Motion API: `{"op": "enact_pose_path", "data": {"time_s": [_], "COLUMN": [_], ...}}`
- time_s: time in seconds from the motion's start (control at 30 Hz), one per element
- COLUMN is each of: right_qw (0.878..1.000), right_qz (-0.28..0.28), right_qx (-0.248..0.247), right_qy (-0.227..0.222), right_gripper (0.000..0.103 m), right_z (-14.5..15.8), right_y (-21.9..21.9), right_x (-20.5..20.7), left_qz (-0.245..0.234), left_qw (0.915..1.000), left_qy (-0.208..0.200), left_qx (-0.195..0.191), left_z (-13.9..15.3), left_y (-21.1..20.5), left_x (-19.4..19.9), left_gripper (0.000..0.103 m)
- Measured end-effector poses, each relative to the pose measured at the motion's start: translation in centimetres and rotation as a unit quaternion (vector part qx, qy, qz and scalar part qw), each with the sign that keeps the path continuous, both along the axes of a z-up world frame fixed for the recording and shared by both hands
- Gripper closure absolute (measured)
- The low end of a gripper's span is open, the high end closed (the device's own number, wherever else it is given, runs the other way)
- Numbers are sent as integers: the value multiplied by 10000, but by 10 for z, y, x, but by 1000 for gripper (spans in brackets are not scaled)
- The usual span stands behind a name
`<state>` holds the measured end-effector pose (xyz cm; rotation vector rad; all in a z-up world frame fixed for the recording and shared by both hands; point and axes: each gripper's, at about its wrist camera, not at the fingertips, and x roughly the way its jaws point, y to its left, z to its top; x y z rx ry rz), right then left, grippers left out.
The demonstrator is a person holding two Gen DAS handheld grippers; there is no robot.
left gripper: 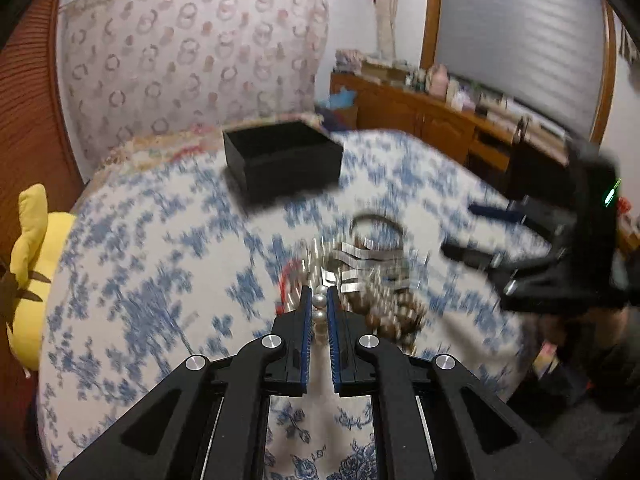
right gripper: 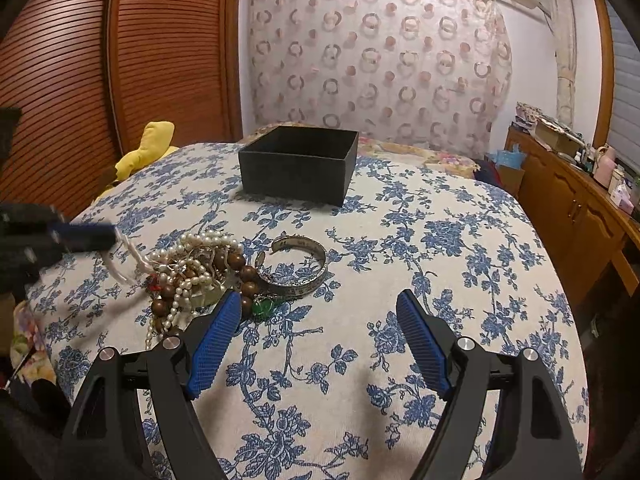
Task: Organize jewelry
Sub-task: 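Grasp the pearl necklace with the left gripper while the right gripper approaches the silver bangle, then lift the pearl necklace with the left gripper while the right gripper grasps the silver bangle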
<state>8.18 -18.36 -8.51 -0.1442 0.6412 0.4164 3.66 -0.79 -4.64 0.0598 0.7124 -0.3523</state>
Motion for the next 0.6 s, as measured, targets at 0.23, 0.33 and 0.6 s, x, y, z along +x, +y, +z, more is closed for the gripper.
{"op": "enact_pose_path", "data": {"time_s": [0.23,0.33,0.6], "right_qw": [9999,9999,9982], "right_qz": [110,130,377], "right_qx": [22,14,164], "right_qy": [47,65,438], "right_gripper": [22,26,56], "right_z": [2,3,-3], "right_y": [2,2,7], "right_x": [6,13,46], "left_qz": [16,44,133], "left_qw": [9979,9968,9944], "left_qy": [-566,-724,-978], "left_qx": [-321,-340,-374], "left_z": [54,70,97], "left_y": [9,11,13], "left_x": [0,5,21], "left_gripper": [96,96,96]}}
